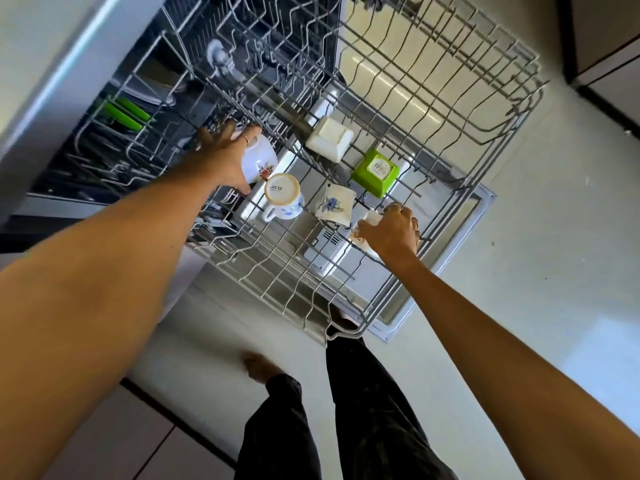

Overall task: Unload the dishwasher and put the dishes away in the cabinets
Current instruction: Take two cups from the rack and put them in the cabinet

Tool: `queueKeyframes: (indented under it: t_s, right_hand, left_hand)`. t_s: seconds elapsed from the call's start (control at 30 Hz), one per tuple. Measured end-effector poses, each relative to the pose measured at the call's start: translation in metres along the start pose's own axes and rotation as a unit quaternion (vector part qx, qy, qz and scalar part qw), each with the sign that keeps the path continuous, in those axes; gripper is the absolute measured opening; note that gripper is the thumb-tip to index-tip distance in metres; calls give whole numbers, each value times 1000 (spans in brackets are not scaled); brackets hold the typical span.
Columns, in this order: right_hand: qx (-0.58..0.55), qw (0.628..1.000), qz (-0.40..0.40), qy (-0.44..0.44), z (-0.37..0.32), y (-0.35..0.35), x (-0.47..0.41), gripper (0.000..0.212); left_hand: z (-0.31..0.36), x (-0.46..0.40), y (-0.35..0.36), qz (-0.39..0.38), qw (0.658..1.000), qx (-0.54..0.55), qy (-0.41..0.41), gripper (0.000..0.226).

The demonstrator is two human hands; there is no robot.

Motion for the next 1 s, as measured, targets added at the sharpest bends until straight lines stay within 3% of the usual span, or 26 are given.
queueKeyframes:
  t_s: [0.17,0.3,0.43,0.67,1.0]
  right_hand:
    - [100,990,-93,-33,-6,-3,-5,86]
    - [101,987,-123,-25,-6,-1,-6,106]
    - [13,994,-101,-26,3,17,4,81]
    - [-55,995,-28,-79,14,9,23,55]
    - [-172,966,60,-181,2,-56,65,52]
  left_hand:
    - [11,13,9,66,996,-49,23,106]
    - [10,21,11,87,996,-35,1,97]
    - [6,28,13,117,993,7,-23,98]
    - [-4,56,-5,168,985,17,-37,97]
    - [4,126,-24,191,980,22,-42,101]
Point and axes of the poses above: each hand's wrist, its own x-axis away from the middle knuckle, its own y-axis out of the palm, z = x × y, the point moved 2 cm from there along -x, towards the middle knuckle, and after that the axes turned 1 degree about x, right-handed, at the moved point
